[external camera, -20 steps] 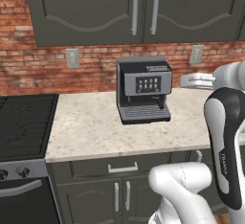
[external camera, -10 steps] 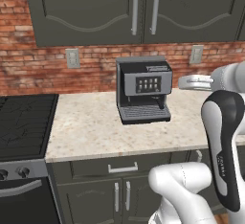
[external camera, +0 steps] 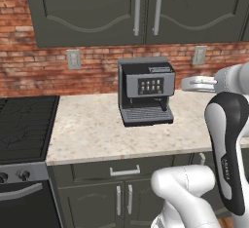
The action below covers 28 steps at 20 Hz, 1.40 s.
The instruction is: Close all open cabinet doors.
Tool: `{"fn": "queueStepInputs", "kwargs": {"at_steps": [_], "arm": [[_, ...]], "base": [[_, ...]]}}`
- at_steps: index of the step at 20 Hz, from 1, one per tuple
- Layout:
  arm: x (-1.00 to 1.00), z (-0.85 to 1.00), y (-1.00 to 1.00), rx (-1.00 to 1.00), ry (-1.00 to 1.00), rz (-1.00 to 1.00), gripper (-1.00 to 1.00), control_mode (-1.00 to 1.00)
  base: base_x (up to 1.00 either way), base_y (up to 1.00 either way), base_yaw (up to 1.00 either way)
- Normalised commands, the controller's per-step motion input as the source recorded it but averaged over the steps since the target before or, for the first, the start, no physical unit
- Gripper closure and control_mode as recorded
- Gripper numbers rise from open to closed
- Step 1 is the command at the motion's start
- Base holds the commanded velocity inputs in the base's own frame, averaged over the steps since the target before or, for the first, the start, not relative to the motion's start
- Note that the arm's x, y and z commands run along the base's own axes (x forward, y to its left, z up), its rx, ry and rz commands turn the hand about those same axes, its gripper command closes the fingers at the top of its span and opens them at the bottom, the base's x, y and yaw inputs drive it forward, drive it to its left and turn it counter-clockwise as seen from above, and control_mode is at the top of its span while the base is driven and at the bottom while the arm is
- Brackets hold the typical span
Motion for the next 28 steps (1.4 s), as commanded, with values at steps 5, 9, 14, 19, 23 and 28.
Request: {"fn": "queueStepInputs", "kwargs": {"at_steps": [5, 9, 14, 19, 23, 28], "arm": [[0.00, 0.00, 0.00, 0.00, 0.00, 0.00, -1.00, -1.00], [0.00, 0.00, 0.00, 0.00, 0.00, 0.00, -1.00, -1.00], [0.00, 0.00, 0.00, 0.00, 0.00, 0.00, -1.00, 1.00], [0.00, 0.00, 0.00, 0.00, 0.00, 0.00, -1.00, 1.00], [0.00, 0.00, 0.00, 0.00, 0.00, 0.00, -1.00, 1.00], [0.00, 0.00, 0.00, 0.00, 0.00, 0.00, -1.00, 1.00]], "base": [[0.00, 0.00, 0.00], [0.00, 0.00, 0.00], [0.00, 0.00, 0.00], [0.00, 0.00, 0.00], [0.00, 0.00, 0.00], [-0.03, 0.00, 0.00]]}}
